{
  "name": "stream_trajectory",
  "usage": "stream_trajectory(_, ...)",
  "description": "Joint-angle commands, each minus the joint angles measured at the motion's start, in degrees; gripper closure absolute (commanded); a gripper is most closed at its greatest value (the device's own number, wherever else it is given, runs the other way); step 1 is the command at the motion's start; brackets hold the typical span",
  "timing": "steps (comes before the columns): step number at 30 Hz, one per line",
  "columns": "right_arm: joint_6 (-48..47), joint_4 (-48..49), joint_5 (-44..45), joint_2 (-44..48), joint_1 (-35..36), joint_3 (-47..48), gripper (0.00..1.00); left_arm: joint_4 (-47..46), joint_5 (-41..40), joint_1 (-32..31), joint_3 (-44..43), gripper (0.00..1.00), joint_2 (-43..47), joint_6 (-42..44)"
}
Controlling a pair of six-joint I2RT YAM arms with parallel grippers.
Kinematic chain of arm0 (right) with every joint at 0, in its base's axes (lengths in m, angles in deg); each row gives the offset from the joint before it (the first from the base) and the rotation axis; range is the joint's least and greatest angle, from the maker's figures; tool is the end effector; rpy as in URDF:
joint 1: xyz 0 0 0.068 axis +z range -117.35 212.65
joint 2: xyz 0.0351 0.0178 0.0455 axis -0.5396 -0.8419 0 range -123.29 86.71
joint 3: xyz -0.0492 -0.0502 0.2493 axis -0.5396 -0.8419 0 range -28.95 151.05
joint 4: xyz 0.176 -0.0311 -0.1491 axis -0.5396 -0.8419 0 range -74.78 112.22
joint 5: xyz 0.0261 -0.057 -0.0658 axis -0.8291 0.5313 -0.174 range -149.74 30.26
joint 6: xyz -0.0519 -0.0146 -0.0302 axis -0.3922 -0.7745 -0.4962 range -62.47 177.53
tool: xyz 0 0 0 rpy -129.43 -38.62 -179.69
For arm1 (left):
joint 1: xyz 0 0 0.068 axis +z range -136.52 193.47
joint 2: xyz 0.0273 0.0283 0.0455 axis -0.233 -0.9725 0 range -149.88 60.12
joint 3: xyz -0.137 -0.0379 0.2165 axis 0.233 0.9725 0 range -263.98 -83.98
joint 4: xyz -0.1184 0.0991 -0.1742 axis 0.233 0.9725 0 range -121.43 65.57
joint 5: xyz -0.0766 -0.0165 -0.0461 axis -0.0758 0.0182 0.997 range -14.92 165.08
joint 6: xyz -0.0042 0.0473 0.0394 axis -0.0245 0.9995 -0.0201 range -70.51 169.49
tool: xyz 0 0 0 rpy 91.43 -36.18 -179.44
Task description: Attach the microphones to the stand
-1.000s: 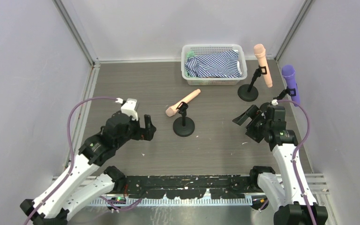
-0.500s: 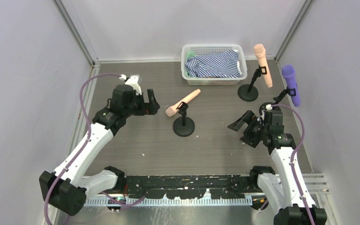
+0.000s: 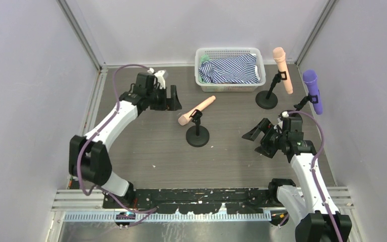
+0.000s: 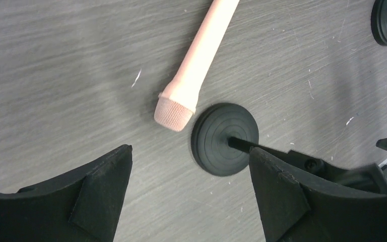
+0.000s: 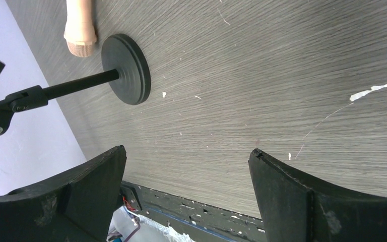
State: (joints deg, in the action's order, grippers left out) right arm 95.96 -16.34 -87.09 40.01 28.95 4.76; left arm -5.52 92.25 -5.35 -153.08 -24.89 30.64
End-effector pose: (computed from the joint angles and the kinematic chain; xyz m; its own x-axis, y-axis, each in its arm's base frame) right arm 0.1436 0.0122 0.2151 -0.7537 0.6021 -0.2635 0.3074 0.6773 0.6684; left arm 0.2880 -0.1127 0.2823 -0.7642 -0.0656 -0.6417 0.2849 0.8581 -0.4271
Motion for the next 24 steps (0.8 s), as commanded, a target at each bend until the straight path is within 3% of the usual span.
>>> stream_trajectory(1,-1.4,2.0,-2.7,0.2,0.3,-0.7,0.04,-1.2,3.8,-2.6,-7.3,0.14,-5.3,3.8)
stream_trajectory(15,-1.5,3.4,-4.3,-0.5,0.3,-1.6,0.05,2.7,1.9,-6.5,-21.5,0.15,-23.3,12.0)
stream_trajectory(24,-1.7,3.6,-5.0,-0.3,0.3,-1.6,0.06,9.0,-5.4,-9.8,-27.2,0.17,-31.9,18.6)
